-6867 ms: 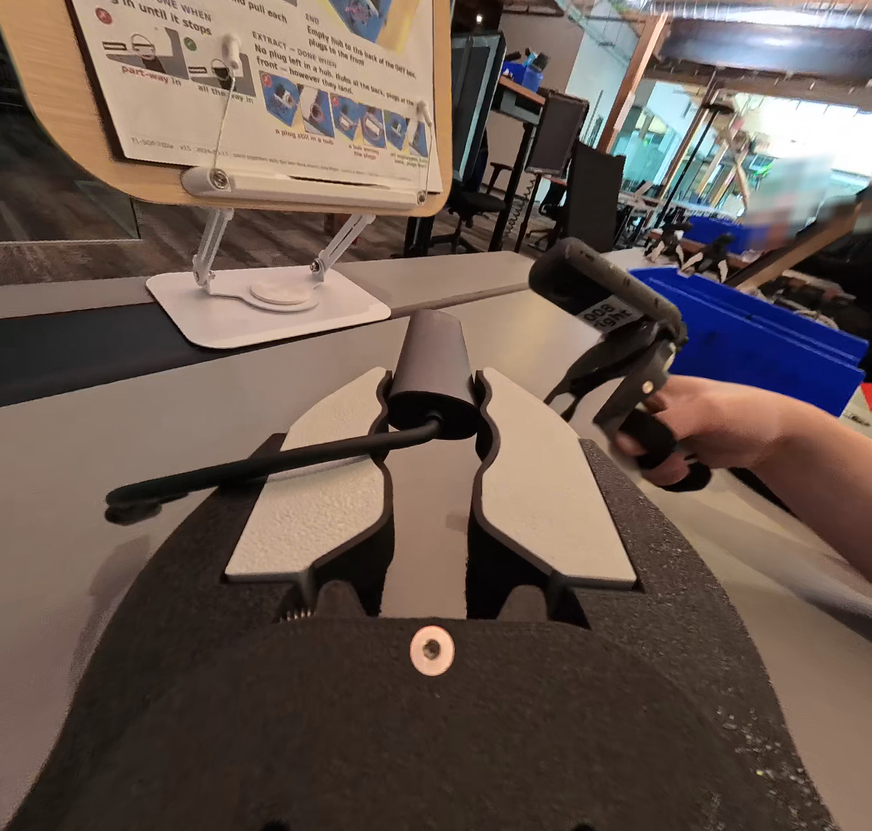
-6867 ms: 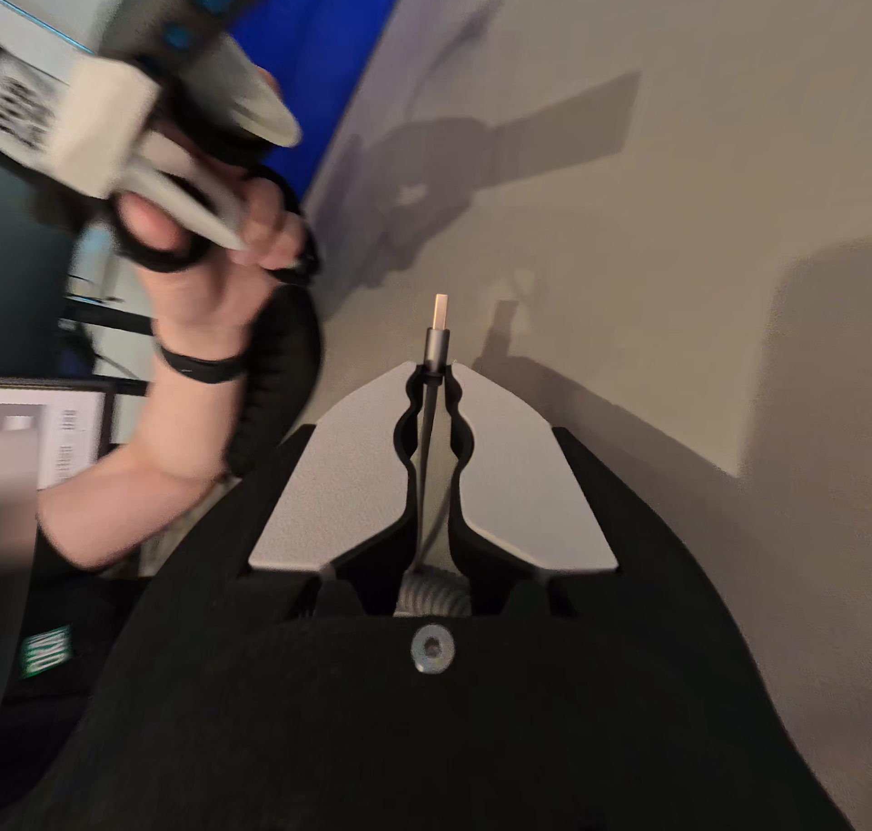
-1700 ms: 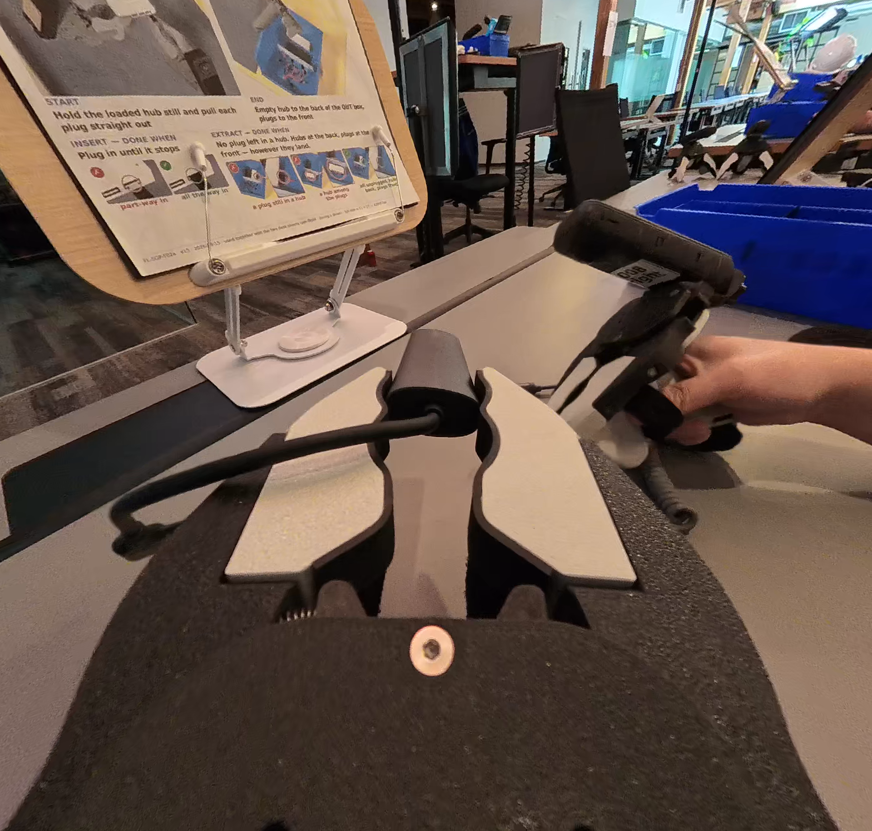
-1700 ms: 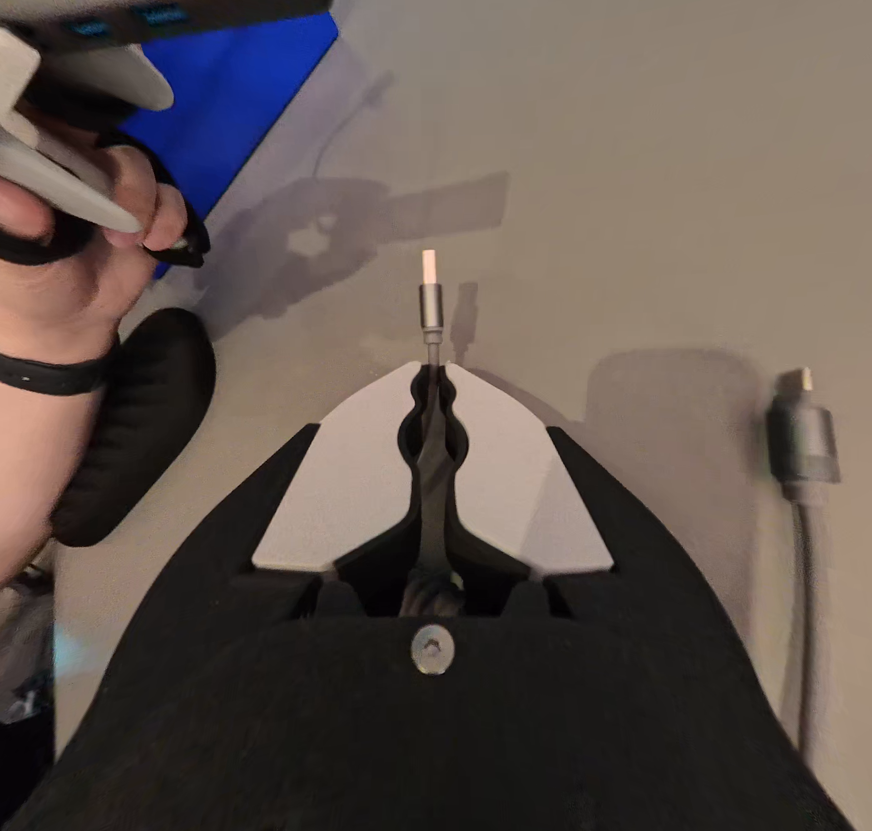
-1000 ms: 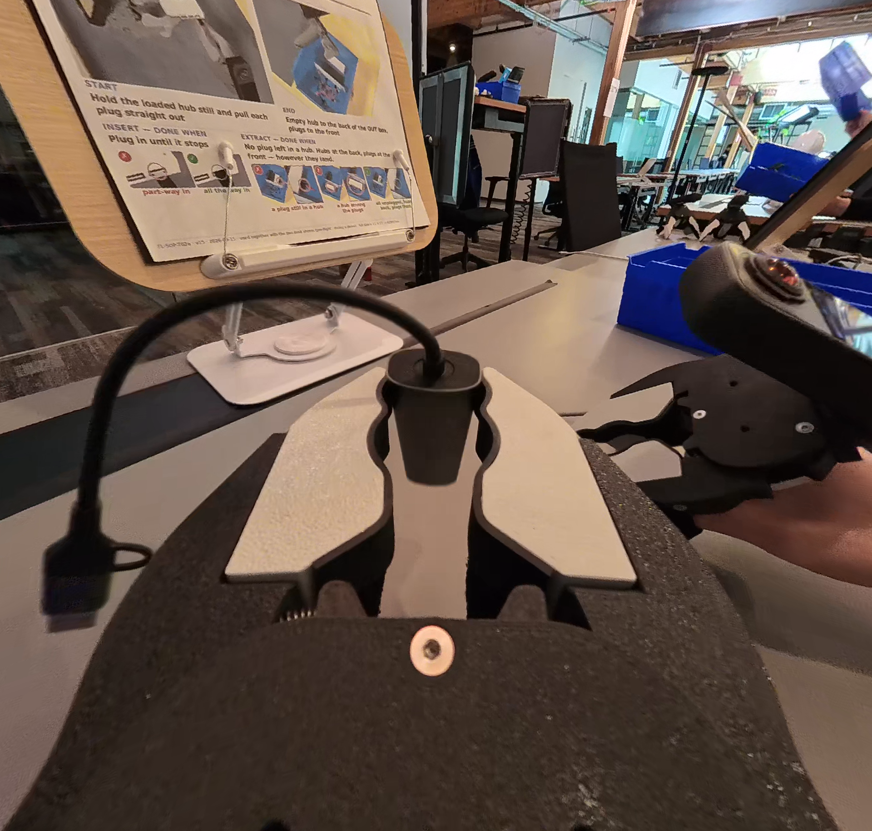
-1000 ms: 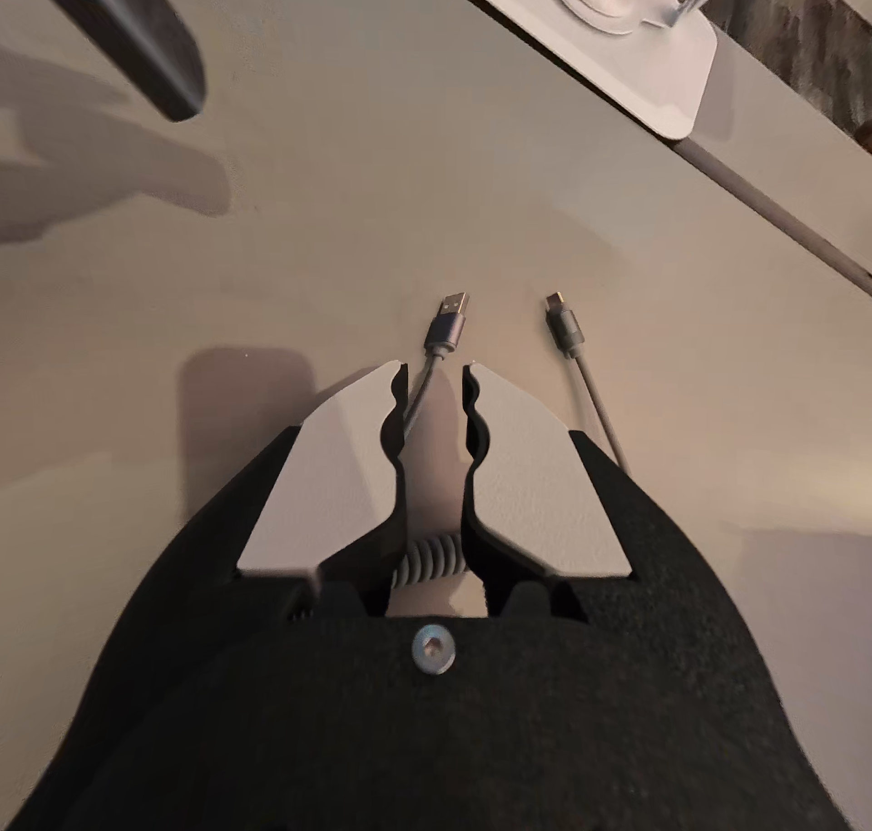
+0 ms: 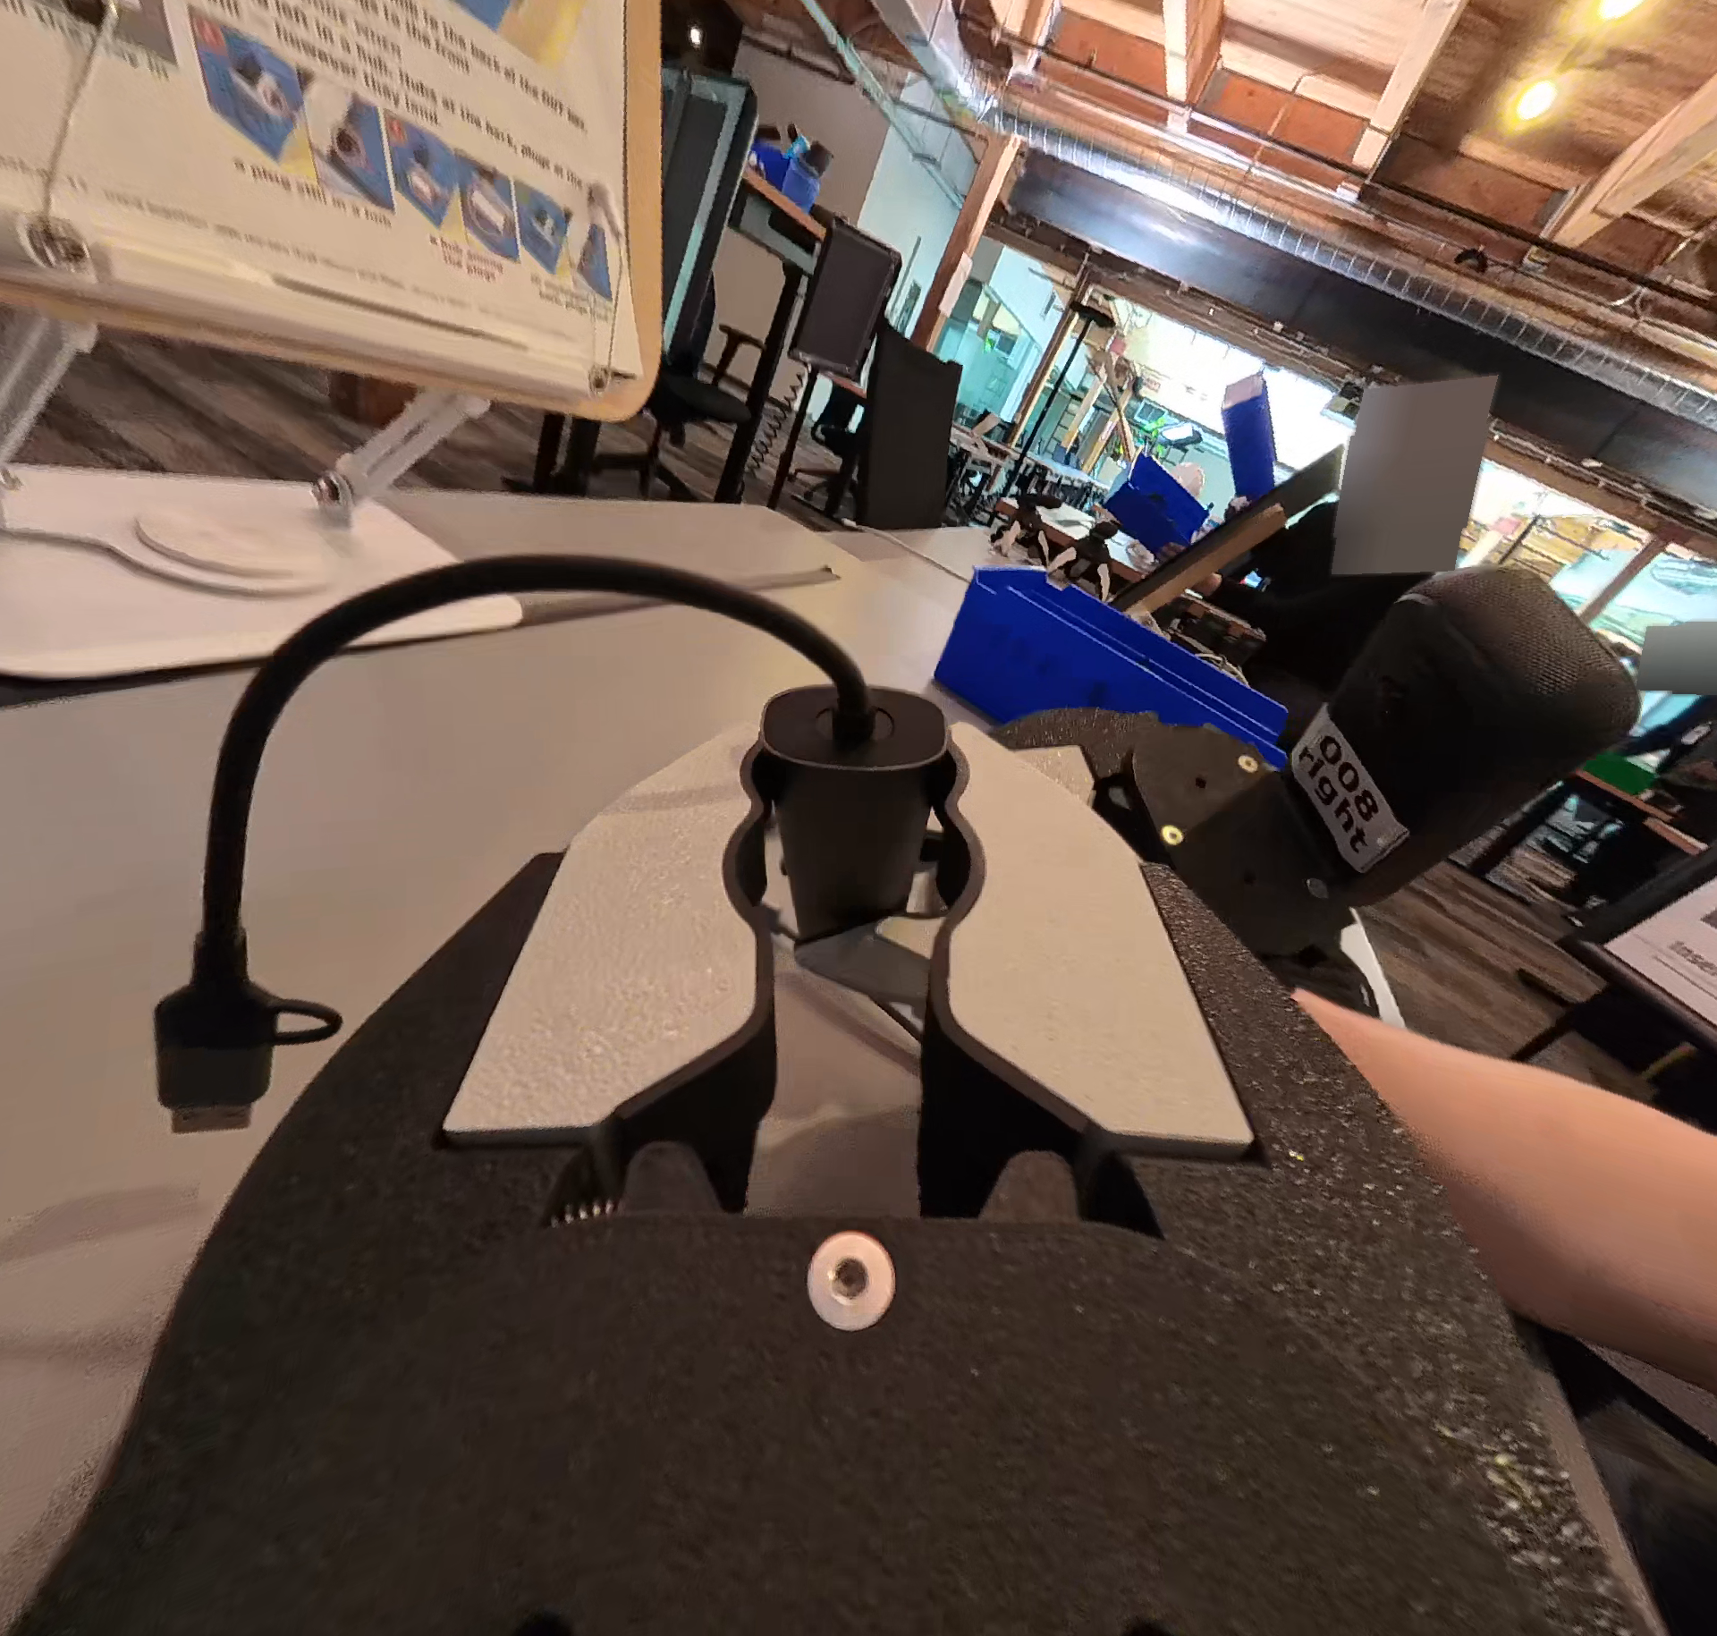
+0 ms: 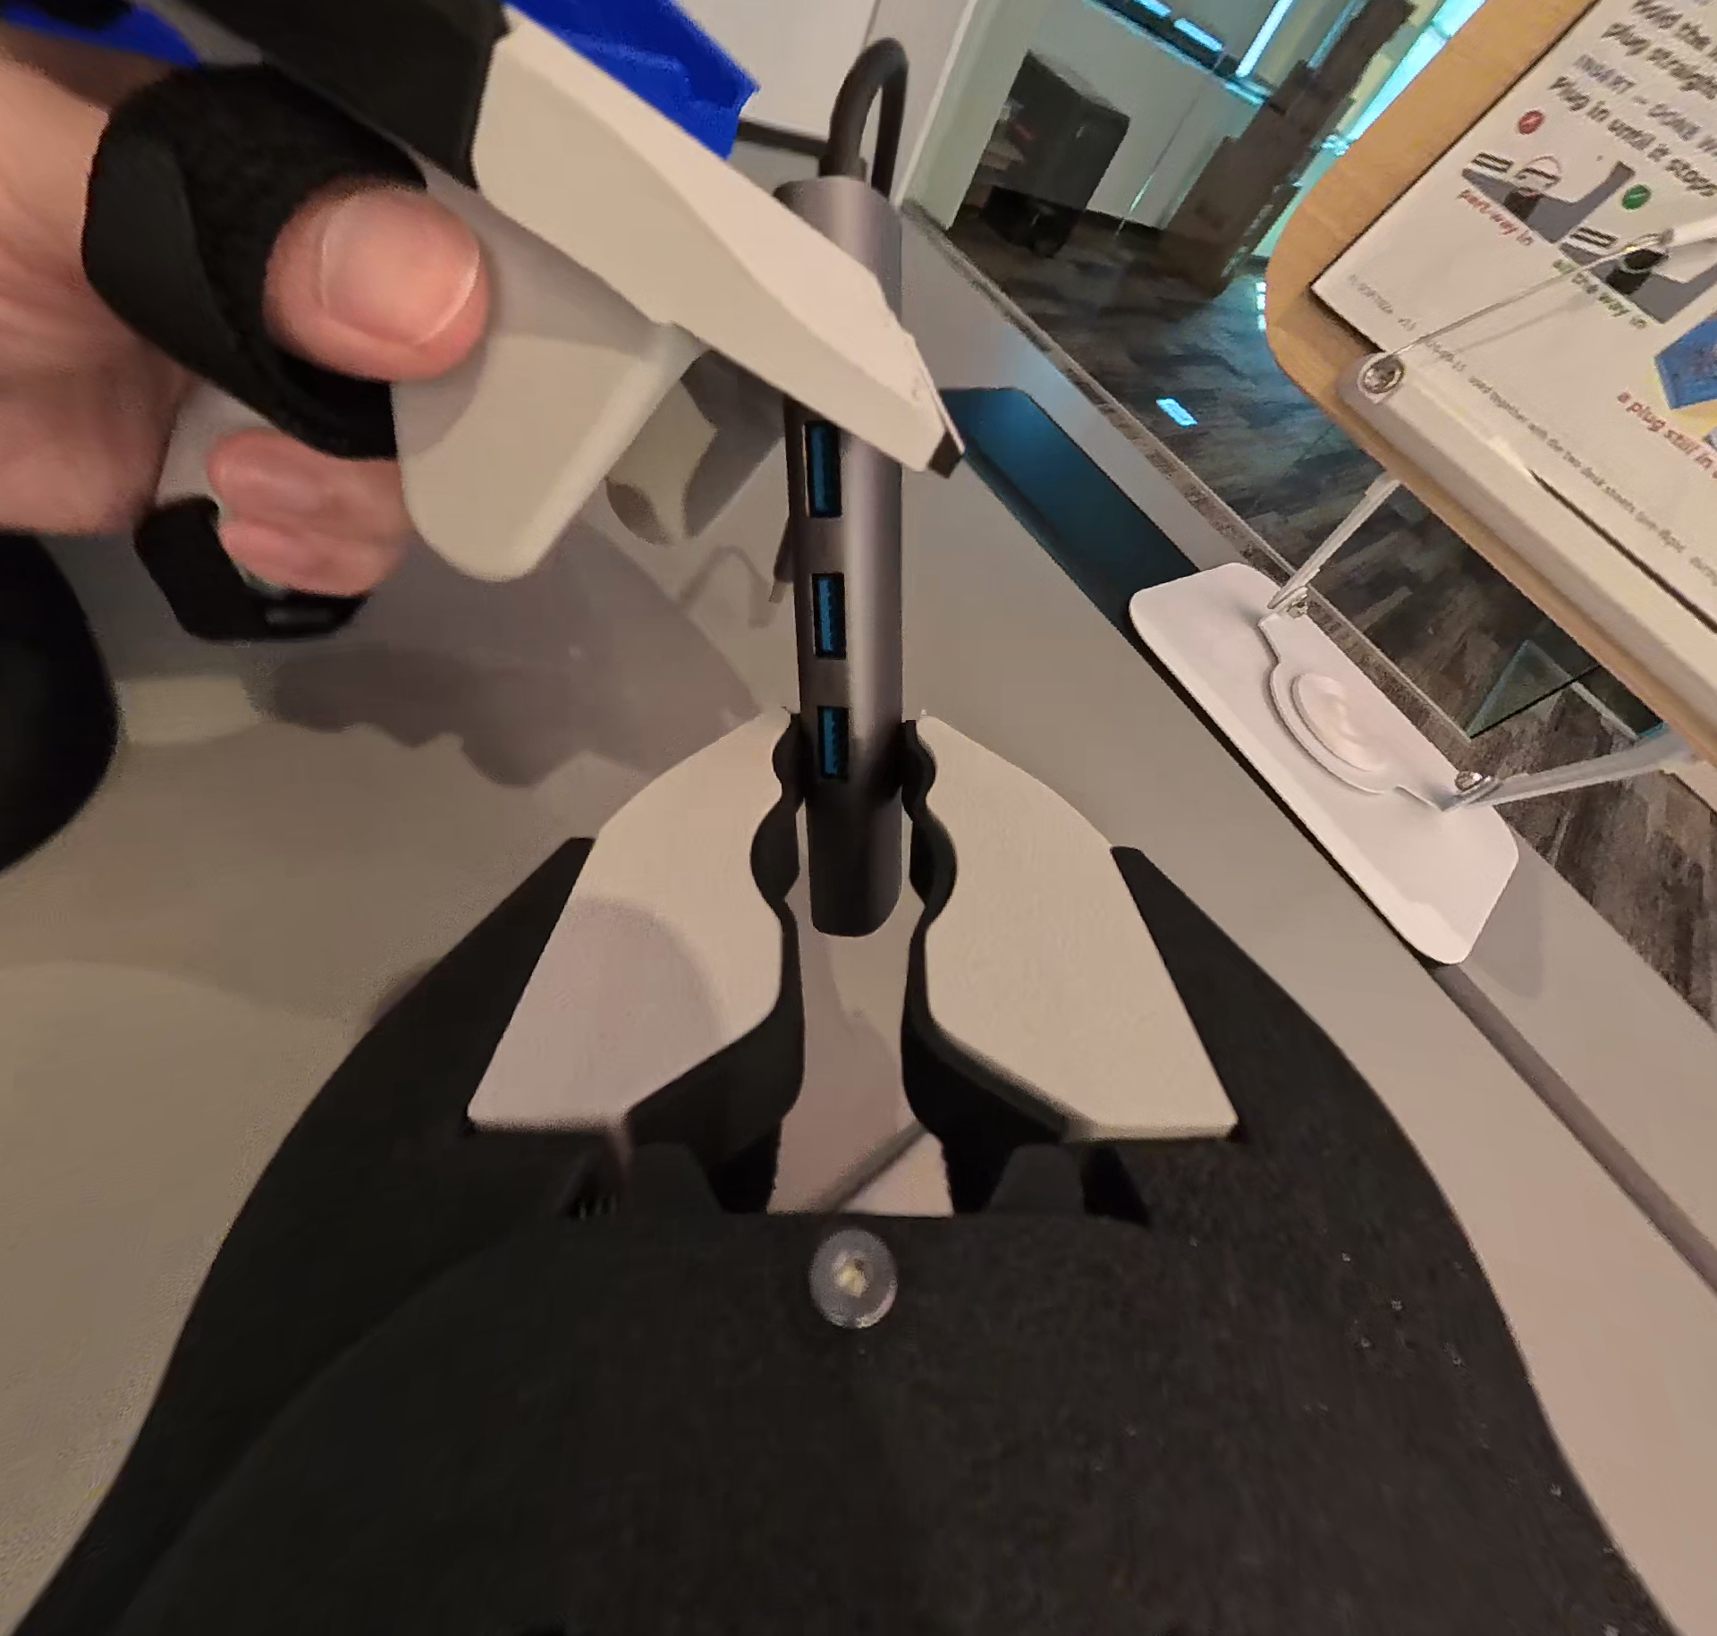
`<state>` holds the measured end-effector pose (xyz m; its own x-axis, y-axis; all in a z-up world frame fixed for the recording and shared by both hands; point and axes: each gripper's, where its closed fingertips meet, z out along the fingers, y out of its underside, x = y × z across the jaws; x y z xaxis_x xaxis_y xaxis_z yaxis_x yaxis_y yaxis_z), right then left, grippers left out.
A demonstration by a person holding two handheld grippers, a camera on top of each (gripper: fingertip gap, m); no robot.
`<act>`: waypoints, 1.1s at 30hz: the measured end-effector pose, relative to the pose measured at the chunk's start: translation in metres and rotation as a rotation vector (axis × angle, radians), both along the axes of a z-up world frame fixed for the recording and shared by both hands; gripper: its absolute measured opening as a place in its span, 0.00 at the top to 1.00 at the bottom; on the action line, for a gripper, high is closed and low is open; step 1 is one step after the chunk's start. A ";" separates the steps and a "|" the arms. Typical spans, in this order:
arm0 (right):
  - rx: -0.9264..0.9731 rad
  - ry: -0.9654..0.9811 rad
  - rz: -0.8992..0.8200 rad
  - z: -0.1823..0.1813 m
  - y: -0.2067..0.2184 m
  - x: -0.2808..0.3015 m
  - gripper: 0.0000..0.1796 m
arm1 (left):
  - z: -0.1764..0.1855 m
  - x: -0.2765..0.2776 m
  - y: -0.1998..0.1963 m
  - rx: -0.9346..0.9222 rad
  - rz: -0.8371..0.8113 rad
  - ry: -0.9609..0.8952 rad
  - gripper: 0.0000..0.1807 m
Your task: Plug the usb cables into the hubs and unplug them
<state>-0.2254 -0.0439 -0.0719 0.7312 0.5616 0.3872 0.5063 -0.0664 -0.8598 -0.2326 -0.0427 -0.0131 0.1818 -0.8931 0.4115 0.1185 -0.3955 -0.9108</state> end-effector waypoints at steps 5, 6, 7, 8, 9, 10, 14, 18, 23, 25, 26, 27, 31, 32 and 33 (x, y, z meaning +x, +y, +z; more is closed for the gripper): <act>-0.007 -0.199 0.093 -0.004 -0.006 0.011 0.90 | -0.016 0.002 -0.006 -0.106 -0.097 0.075 0.82; -0.015 -0.235 0.115 -0.005 -0.008 0.013 0.90 | -0.018 0.002 -0.009 -0.110 -0.119 0.092 0.82; -0.015 -0.266 0.126 -0.005 -0.009 0.015 0.90 | -0.019 0.003 -0.011 -0.111 -0.132 0.102 0.82; -0.011 -0.296 0.135 -0.004 -0.009 0.017 0.90 | -0.020 0.004 -0.012 -0.110 -0.137 0.103 0.82; -0.010 -0.323 0.145 -0.003 -0.010 0.018 0.90 | -0.020 0.005 -0.013 -0.110 -0.144 0.105 0.82; -0.006 -0.346 0.154 -0.002 -0.010 0.021 0.90 | -0.021 0.005 -0.015 -0.107 -0.154 0.112 0.82; 0.014 -0.421 0.137 0.003 -0.008 0.027 0.90 | -0.022 0.008 -0.016 -0.093 -0.158 0.129 0.82; 0.041 -0.470 0.147 0.007 -0.011 0.022 0.90 | -0.022 0.008 -0.013 -0.080 -0.127 0.133 0.78; 0.058 -0.493 0.175 0.013 -0.012 0.017 0.90 | -0.019 0.005 -0.015 -0.066 -0.140 0.132 0.77; 0.054 -0.510 0.191 0.013 -0.012 0.018 0.90 | -0.020 0.005 -0.017 -0.076 -0.159 0.131 0.78; 0.053 -0.522 0.196 0.013 -0.012 0.018 0.90 | -0.020 0.005 -0.018 -0.080 -0.168 0.130 0.78; 0.061 -0.541 0.194 0.014 -0.012 0.020 0.90 | -0.021 0.005 -0.020 -0.084 -0.183 0.136 0.79; 0.059 -0.560 0.207 0.015 -0.013 0.022 0.90 | -0.027 0.007 -0.023 -0.081 -0.212 0.171 0.79; 0.063 -0.567 0.210 0.016 -0.012 0.023 0.90 | -0.027 0.007 -0.024 -0.085 -0.213 0.168 0.79; 0.061 -0.569 0.215 0.015 -0.013 0.024 0.90 | -0.028 0.008 -0.024 -0.085 -0.216 0.172 0.79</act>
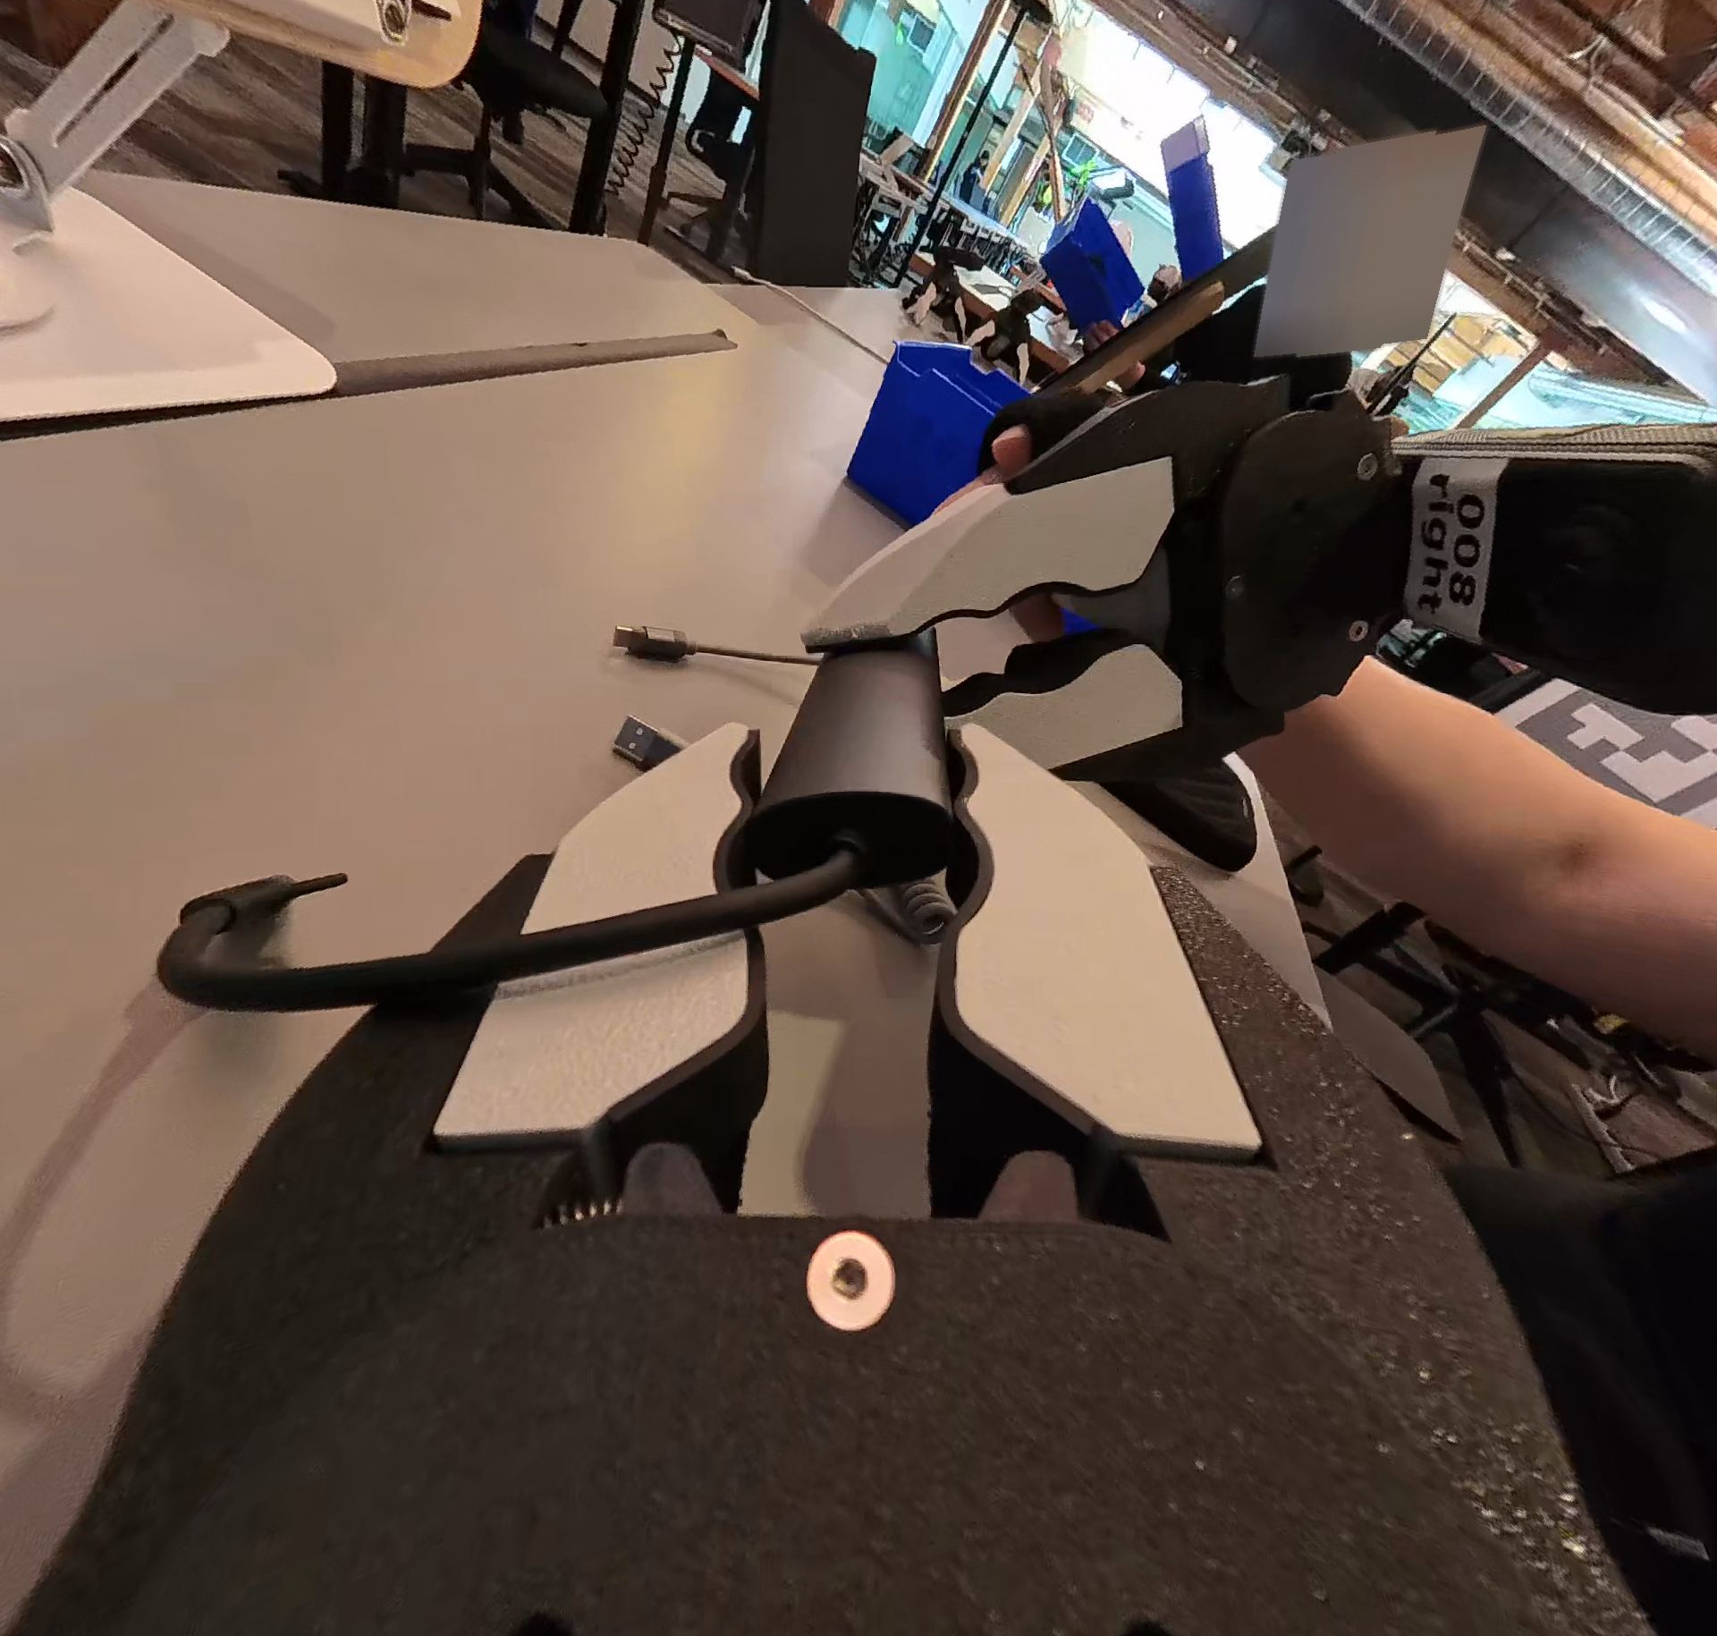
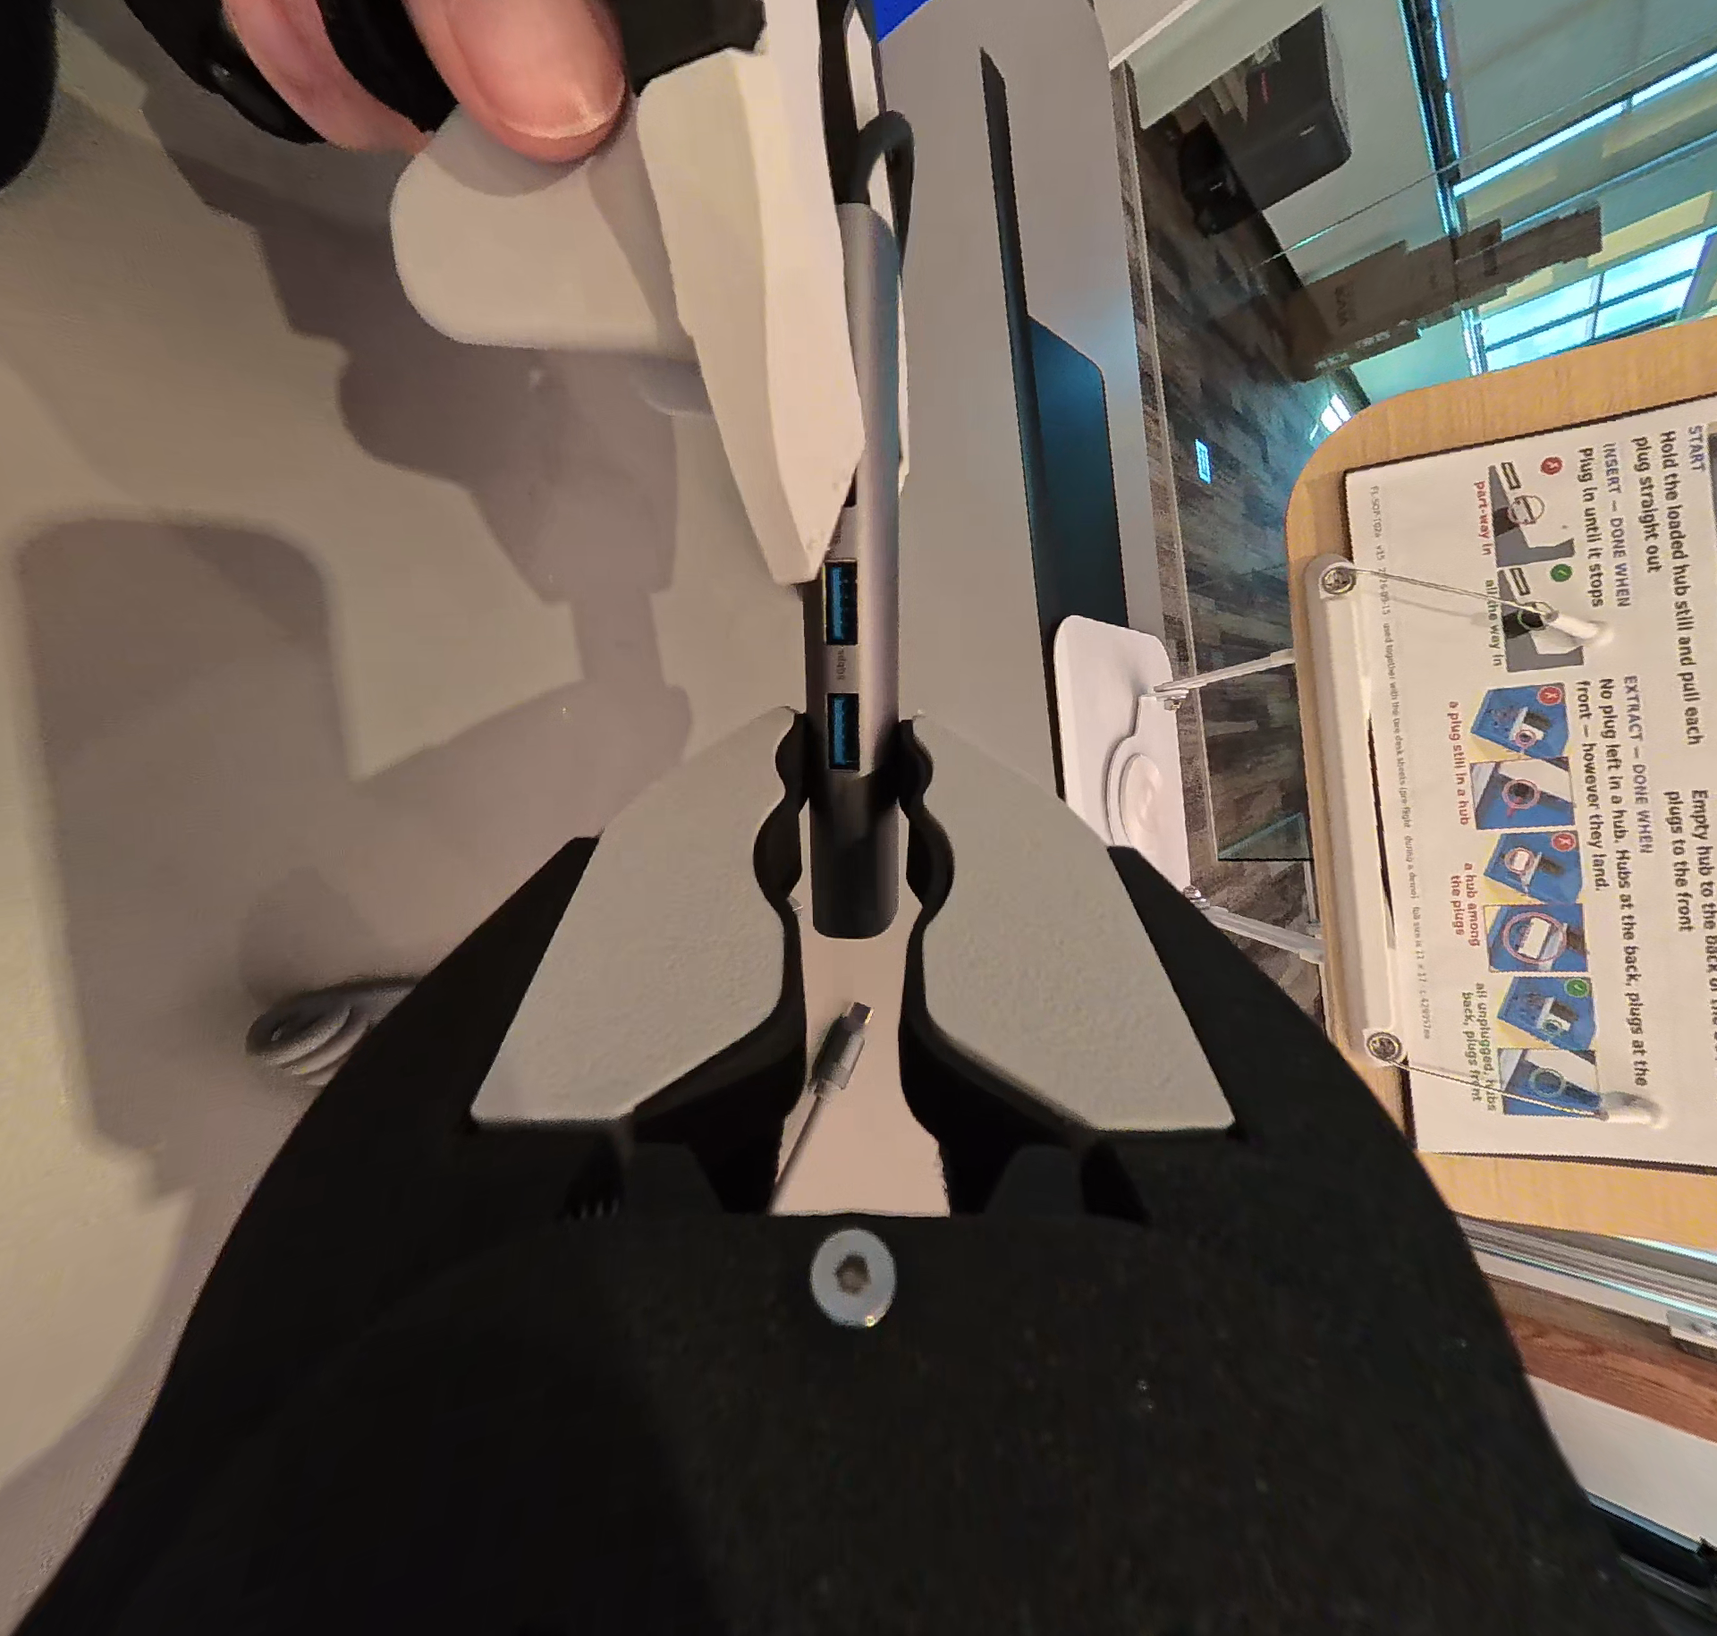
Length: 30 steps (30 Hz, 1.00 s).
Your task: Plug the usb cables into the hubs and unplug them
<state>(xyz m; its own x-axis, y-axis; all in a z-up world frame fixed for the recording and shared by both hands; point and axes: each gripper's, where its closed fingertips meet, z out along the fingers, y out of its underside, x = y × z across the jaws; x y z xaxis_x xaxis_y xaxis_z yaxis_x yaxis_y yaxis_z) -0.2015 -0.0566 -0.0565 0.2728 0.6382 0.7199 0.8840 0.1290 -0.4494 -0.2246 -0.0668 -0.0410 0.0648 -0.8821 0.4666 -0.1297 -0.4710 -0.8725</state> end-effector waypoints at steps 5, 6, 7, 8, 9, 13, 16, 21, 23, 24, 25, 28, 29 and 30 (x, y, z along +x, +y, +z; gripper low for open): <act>0.004 -0.009 0.013 0.002 0.000 0.001 0.90 | 0.001 0.001 -0.001 -0.011 -0.004 -0.017 0.80; 0.010 -0.015 0.013 0.003 0.000 0.001 0.90 | 0.002 0.001 -0.001 -0.017 -0.003 -0.027 0.80; 0.015 -0.024 0.012 0.004 0.001 0.002 0.90 | 0.004 0.000 0.000 -0.022 0.002 -0.039 0.80; 0.019 -0.035 0.011 0.005 0.001 0.002 0.90 | 0.006 -0.001 0.001 -0.026 0.006 -0.054 0.80; 0.021 -0.038 0.013 0.006 0.001 0.002 0.90 | 0.009 -0.002 0.002 -0.032 0.006 -0.069 0.80; 0.023 -0.063 0.015 0.007 0.002 0.001 0.90 | 0.010 -0.003 0.002 -0.030 0.009 -0.076 0.80; 0.018 -0.060 0.019 0.007 0.003 0.002 0.90 | 0.009 -0.003 0.002 -0.016 0.012 -0.060 0.80; 0.024 0.034 -0.018 0.013 0.007 0.001 0.89 | 0.015 -0.003 0.006 -0.016 0.056 -0.092 0.80; 0.032 0.120 -0.081 0.018 0.010 0.004 0.85 | 0.018 -0.006 0.012 -0.017 0.095 -0.108 0.80; 0.024 0.180 -0.130 0.020 0.011 0.007 0.83 | 0.018 -0.009 0.016 -0.019 0.121 -0.116 0.80; 0.020 0.246 -0.185 0.023 0.011 0.012 0.82 | 0.019 -0.012 0.021 -0.022 0.154 -0.126 0.80; -0.006 0.414 -0.399 0.019 0.008 0.038 0.84 | 0.018 -0.024 0.038 -0.019 0.258 -0.126 0.80; -0.042 0.446 -0.487 0.010 0.006 0.048 0.85 | 0.017 -0.028 0.043 -0.016 0.289 -0.122 0.80; -0.093 0.476 -0.556 -0.001 0.003 0.055 0.85 | 0.017 -0.032 0.046 -0.018 0.311 -0.121 0.80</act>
